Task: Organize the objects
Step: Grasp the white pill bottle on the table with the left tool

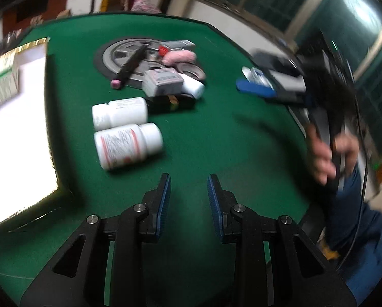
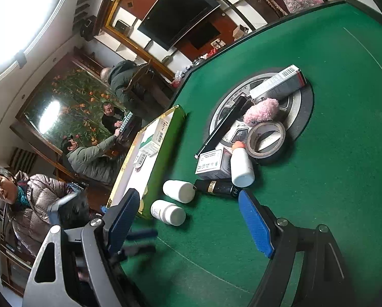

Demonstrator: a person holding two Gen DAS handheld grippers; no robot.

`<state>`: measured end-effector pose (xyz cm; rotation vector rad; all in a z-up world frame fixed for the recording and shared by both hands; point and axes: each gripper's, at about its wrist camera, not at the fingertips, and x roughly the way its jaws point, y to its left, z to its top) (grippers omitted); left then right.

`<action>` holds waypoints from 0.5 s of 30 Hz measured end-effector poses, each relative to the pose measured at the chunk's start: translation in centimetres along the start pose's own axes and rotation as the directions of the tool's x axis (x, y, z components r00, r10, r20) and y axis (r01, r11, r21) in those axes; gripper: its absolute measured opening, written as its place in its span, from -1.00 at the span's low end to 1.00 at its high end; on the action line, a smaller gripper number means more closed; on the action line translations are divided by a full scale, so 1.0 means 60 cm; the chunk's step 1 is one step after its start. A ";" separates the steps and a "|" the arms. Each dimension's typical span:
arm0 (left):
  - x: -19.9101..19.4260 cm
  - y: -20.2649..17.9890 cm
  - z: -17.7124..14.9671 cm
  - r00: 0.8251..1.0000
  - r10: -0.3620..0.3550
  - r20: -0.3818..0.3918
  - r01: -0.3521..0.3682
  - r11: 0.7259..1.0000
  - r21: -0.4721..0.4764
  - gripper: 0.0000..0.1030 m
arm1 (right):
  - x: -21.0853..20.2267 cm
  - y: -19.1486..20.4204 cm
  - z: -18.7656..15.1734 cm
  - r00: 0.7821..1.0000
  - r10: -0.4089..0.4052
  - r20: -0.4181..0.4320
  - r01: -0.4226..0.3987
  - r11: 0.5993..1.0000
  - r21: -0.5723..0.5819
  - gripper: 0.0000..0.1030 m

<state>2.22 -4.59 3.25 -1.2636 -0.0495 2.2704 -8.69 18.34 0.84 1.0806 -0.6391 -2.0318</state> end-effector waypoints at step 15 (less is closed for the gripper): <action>0.036 0.000 0.060 0.951 0.305 -0.050 -0.248 0.849 0.466 -0.46 | -0.001 -0.014 0.002 1.000 0.006 -0.012 -0.005 1.000 0.029 0.56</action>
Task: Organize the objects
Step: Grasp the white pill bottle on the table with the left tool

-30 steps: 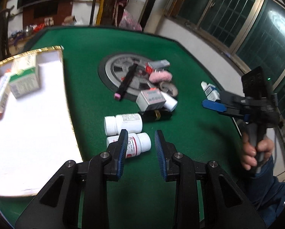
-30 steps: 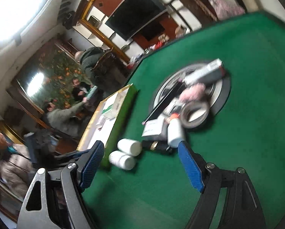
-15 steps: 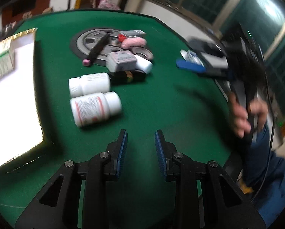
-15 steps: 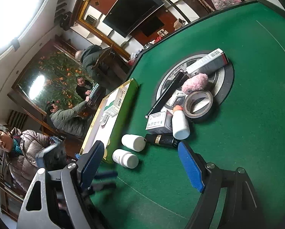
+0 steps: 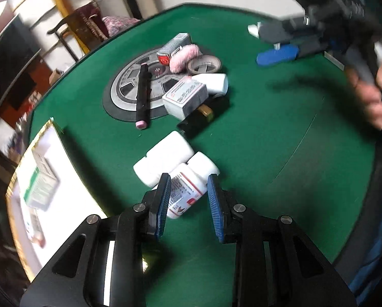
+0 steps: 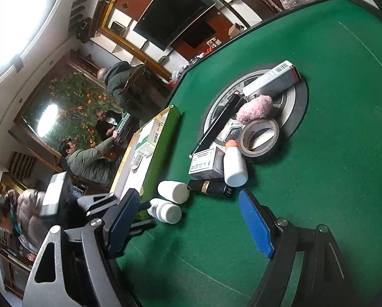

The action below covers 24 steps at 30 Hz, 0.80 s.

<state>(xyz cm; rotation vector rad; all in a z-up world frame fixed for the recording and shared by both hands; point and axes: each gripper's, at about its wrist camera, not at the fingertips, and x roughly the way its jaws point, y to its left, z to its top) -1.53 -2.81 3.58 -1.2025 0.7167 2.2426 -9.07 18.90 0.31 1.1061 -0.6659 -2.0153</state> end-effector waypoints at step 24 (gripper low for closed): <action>0.056 -0.015 -0.014 1.000 -0.019 -0.017 0.013 0.952 -0.305 -0.32 | 0.006 -0.004 0.002 0.991 -0.130 0.014 0.130 0.991 -0.032 0.56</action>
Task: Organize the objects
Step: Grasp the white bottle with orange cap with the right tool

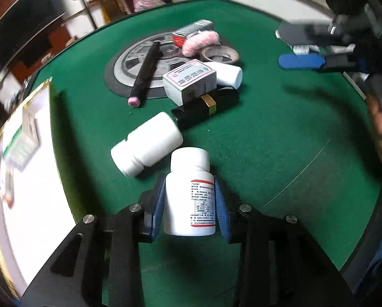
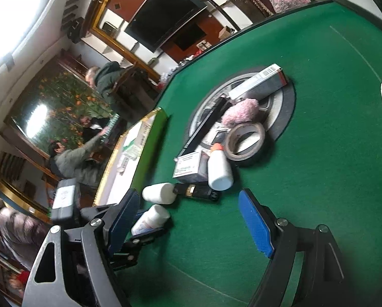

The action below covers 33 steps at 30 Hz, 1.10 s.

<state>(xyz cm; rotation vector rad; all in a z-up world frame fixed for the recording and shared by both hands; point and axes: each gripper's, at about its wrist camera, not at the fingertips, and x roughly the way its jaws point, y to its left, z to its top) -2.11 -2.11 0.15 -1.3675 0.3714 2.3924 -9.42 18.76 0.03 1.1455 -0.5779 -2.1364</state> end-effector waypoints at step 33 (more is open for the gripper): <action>-0.009 -0.007 -0.023 0.996 0.009 0.091 0.002 0.993 -0.117 -0.31 | 0.099 0.012 0.039 0.941 -0.324 -0.098 0.291 0.923 -0.251 -0.49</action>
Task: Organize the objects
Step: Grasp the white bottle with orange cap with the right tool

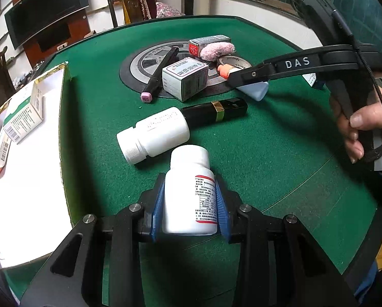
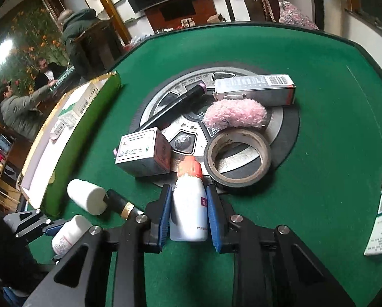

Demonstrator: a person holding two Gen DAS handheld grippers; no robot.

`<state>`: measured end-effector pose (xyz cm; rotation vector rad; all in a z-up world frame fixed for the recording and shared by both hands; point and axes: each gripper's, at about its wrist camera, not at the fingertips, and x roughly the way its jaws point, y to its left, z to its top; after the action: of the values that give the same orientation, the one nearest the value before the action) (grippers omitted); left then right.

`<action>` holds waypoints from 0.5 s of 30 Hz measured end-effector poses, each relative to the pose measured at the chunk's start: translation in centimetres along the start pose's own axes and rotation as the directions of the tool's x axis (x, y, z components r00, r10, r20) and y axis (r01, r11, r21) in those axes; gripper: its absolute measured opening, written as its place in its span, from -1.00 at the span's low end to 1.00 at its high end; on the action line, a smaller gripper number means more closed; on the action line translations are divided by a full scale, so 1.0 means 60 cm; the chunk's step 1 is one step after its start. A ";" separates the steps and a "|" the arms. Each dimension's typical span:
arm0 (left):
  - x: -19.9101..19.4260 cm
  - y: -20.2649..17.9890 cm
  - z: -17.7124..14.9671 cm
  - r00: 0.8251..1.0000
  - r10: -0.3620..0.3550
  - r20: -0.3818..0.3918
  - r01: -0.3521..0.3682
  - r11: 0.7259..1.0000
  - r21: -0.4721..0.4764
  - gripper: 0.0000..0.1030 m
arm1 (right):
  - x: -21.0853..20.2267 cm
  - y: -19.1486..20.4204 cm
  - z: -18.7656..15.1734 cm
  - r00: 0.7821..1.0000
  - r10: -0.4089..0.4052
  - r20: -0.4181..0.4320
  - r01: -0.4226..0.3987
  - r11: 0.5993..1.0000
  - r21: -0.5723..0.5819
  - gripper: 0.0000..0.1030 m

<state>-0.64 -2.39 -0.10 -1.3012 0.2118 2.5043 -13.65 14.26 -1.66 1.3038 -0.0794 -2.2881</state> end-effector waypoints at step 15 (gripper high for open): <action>-0.006 0.005 -0.004 1.000 -0.009 0.013 0.009 0.999 -0.032 -0.33 | -0.024 0.005 0.000 0.999 -0.022 0.043 0.022 1.000 0.006 -0.49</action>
<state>-0.37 -2.78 0.08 -1.2946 0.1634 2.5180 -12.94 14.63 -0.41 1.2644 -0.0862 -2.3364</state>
